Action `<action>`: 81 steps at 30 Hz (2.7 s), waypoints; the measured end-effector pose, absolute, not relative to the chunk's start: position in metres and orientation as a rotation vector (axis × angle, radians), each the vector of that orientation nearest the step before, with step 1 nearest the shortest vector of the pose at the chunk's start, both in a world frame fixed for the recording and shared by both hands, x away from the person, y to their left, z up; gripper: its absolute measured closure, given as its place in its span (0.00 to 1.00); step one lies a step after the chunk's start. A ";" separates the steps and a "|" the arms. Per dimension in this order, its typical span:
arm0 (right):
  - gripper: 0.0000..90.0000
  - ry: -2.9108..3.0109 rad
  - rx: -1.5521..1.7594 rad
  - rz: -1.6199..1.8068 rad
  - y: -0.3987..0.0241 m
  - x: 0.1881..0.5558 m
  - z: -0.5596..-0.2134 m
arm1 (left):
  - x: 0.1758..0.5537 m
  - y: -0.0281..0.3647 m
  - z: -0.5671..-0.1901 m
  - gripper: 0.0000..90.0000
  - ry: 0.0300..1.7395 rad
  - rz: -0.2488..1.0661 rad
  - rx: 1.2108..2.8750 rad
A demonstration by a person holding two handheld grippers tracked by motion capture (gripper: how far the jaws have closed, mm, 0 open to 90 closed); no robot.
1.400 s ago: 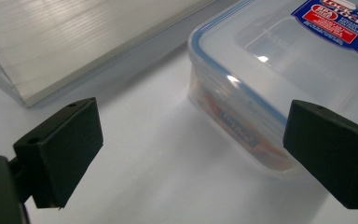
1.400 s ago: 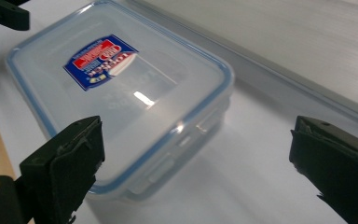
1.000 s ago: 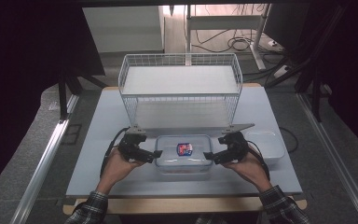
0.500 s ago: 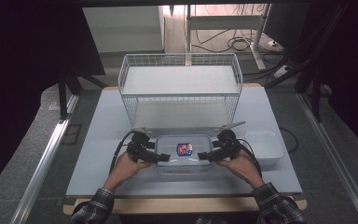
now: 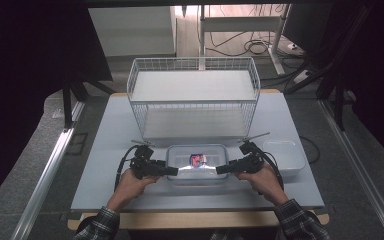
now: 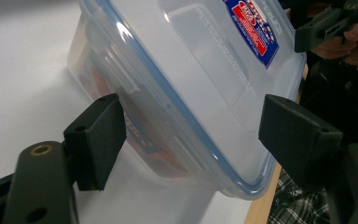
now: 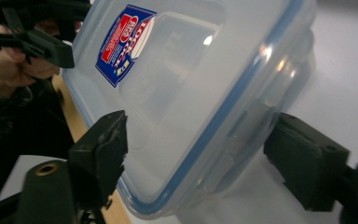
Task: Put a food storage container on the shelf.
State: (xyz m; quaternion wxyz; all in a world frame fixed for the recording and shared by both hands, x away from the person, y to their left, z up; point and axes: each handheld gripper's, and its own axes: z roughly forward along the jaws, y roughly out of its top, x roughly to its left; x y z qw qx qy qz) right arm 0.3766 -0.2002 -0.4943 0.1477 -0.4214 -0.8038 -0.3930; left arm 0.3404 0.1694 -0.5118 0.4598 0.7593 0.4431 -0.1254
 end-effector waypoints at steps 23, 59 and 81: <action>0.57 -2.341 -1.255 -1.359 -0.208 0.359 -0.466 | 0.326 0.180 -0.492 0.57 1.089 -0.160 1.740; 0.57 -2.409 -1.140 -1.598 -0.196 0.413 -0.343 | 0.371 0.192 -0.365 0.57 1.006 0.032 1.688; 0.58 -2.382 -1.173 -1.644 -0.185 0.457 -0.293 | 0.422 0.204 -0.318 0.57 1.010 0.023 1.645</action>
